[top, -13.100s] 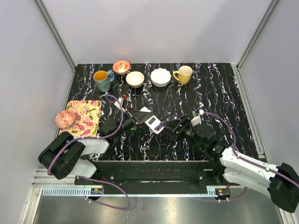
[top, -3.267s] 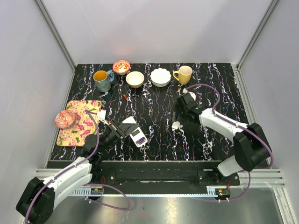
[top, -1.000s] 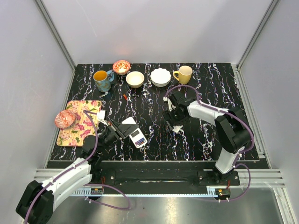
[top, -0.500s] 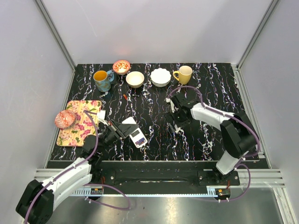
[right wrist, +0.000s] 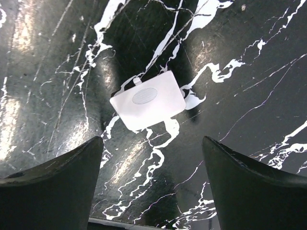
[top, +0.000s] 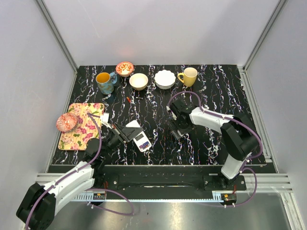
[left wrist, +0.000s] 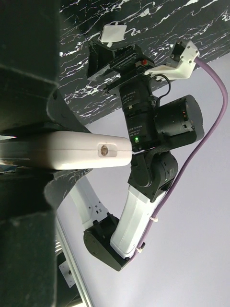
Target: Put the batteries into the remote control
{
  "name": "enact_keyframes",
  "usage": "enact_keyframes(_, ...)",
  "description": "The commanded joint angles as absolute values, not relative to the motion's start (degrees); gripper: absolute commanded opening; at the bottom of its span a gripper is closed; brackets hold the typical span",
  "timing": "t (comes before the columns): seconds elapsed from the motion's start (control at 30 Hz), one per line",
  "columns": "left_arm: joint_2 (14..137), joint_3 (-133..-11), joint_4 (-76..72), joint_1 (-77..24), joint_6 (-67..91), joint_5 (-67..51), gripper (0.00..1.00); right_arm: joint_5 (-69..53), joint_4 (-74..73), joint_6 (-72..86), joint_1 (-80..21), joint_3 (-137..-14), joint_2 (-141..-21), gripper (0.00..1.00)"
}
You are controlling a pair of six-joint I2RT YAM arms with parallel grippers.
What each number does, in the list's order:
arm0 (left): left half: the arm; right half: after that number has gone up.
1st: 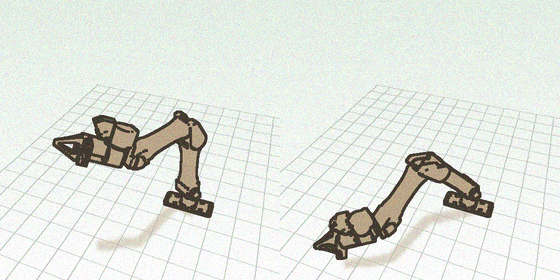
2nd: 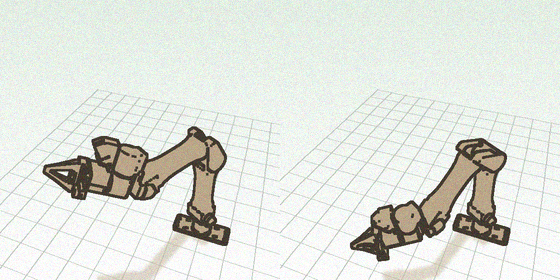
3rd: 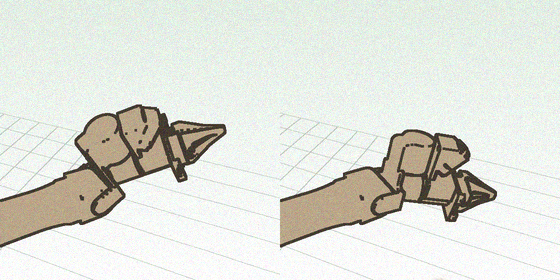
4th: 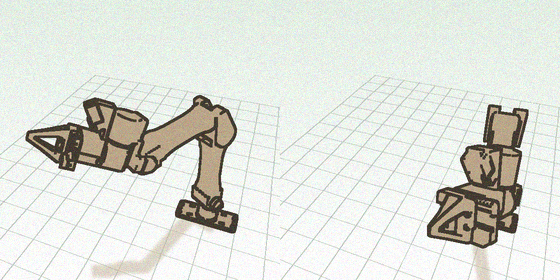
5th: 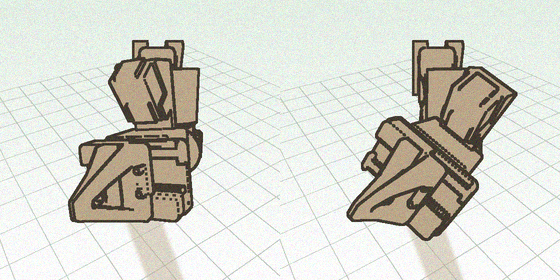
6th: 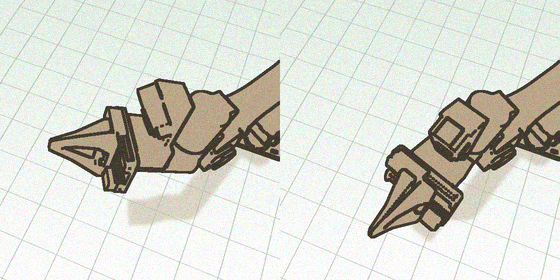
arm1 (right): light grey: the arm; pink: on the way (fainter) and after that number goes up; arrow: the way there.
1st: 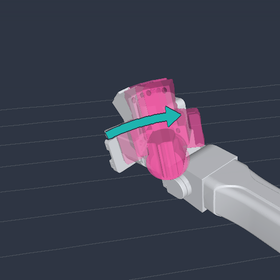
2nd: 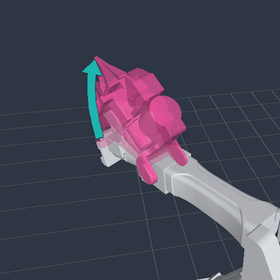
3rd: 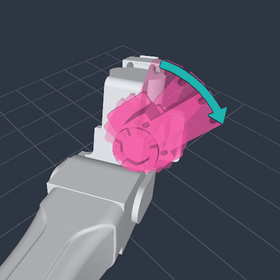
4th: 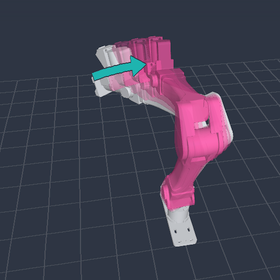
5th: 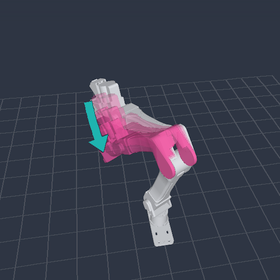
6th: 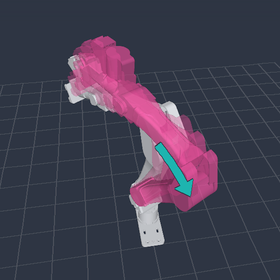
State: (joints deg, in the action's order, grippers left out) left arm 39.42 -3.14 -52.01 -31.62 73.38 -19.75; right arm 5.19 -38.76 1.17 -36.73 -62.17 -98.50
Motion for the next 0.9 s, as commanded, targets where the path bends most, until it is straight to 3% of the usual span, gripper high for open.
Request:
enact_keyframes(0.0,40.43,-1.41,-56.69,-31.82,73.65,-19.77,0.00,12.21,-40.08,3.33,-37.53,-64.95,-100.54,0.89)
enact_keyframes(0.33,40.17,-1.41,-56.07,-31.99,73.30,-19.60,0.00,16.70,-37.71,4.66,-37.62,-66.62,-103.62,0.88)
enact_keyframes(0.87,41.57,-0.97,-55.90,-31.90,72.86,-18.81,0.00,14.15,-33.31,7.65,-32.70,-68.64,-107.23,0.88)
